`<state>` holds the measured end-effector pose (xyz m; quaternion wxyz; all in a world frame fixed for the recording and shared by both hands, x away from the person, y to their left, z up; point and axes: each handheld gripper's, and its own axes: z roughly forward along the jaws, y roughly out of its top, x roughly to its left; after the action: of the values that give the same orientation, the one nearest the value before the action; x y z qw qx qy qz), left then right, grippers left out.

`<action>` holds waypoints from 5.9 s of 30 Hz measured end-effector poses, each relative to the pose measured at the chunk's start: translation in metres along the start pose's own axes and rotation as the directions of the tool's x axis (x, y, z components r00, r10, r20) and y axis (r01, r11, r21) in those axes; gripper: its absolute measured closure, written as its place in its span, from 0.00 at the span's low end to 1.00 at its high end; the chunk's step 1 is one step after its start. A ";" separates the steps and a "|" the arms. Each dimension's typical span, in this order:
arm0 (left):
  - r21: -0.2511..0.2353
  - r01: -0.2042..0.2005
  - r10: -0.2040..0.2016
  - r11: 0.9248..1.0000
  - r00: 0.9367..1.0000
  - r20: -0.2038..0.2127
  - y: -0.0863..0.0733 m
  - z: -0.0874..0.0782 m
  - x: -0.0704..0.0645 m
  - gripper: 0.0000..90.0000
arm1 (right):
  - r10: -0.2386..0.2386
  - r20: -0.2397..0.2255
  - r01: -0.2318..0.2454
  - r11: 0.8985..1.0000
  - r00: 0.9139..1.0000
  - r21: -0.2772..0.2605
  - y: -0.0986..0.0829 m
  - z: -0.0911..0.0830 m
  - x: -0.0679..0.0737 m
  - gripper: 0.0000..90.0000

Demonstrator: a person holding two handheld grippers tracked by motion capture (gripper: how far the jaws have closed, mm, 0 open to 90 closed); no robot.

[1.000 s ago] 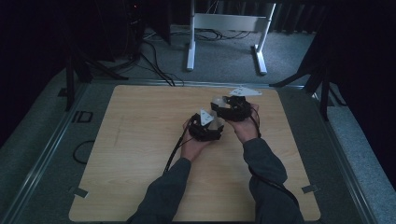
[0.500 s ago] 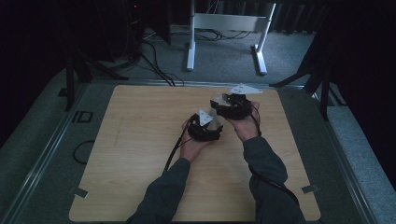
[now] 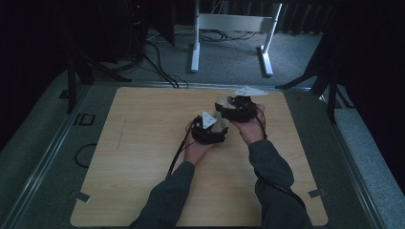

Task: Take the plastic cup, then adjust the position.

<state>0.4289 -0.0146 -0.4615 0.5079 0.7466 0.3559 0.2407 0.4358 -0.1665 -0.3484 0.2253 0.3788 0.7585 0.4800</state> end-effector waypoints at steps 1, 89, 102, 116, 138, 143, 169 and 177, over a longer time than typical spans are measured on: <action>-0.008 -0.002 0.002 1.000 1.000 -0.002 0.002 -0.001 0.000 0.21 | 0.000 0.000 0.000 1.000 1.000 0.003 0.000 0.000 0.000 0.45; -0.018 0.016 -0.015 1.000 0.999 0.028 0.013 -0.046 0.008 0.24 | -0.042 0.024 0.045 0.990 0.999 -0.136 0.047 -0.069 0.001 0.45; -0.029 0.024 -0.024 0.999 0.999 0.032 0.010 -0.052 0.010 0.24 | -0.016 0.072 0.024 0.992 0.997 -0.121 0.037 -0.087 -0.013 0.45; -0.038 0.025 -0.023 0.999 0.999 0.042 0.009 -0.056 0.007 0.24 | 0.034 0.096 -0.025 0.995 0.995 -0.094 0.017 -0.095 -0.024 0.45; -0.060 0.002 0.003 0.998 0.997 0.071 0.007 -0.065 -0.003 0.27 | 0.078 0.090 -0.076 0.997 0.993 -0.027 -0.025 -0.085 -0.025 0.45; -0.066 -0.008 0.014 0.998 0.996 0.082 0.008 -0.067 -0.007 0.30 | 0.100 0.087 -0.099 0.995 0.991 -0.020 -0.037 -0.084 -0.025 0.45; -0.047 -0.058 0.064 0.997 0.988 0.140 0.006 -0.062 -0.027 0.30 | 0.200 0.080 -0.203 0.979 0.976 0.022 -0.080 -0.076 -0.028 0.45; -0.035 -0.067 0.072 0.997 0.985 0.155 0.006 -0.060 -0.032 0.30 | 0.283 0.035 -0.283 0.959 0.959 0.015 -0.091 -0.076 -0.033 0.45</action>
<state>0.3671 -0.0061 -0.4344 0.5366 0.7676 0.2849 0.2043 0.3698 -0.2584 -0.3978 0.1628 0.4933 0.6976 0.4935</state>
